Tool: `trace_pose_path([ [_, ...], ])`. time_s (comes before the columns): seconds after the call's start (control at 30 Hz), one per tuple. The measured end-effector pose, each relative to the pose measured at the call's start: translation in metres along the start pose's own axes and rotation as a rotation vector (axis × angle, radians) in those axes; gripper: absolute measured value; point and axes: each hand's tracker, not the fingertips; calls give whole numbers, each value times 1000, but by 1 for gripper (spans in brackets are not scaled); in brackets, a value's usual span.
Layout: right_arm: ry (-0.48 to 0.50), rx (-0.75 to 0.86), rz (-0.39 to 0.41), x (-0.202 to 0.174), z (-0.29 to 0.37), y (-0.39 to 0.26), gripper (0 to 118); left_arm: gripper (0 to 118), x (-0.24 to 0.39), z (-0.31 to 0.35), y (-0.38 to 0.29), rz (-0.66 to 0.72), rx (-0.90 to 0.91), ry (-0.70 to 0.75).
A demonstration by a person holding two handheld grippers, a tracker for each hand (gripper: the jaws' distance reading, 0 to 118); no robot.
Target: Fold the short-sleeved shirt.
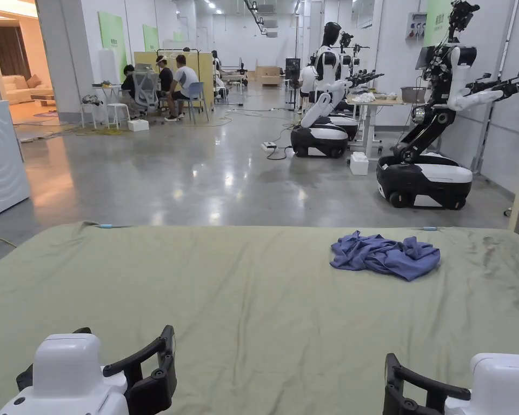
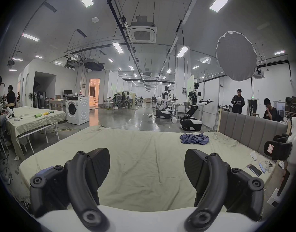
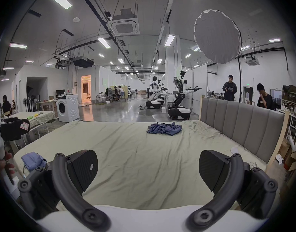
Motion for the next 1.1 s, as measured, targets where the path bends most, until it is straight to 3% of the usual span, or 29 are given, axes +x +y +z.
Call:
trace_pose_path([
  [1.1,-1,-6,16,-3,-1,6,118,102,-2,2,1,4,2,4],
])
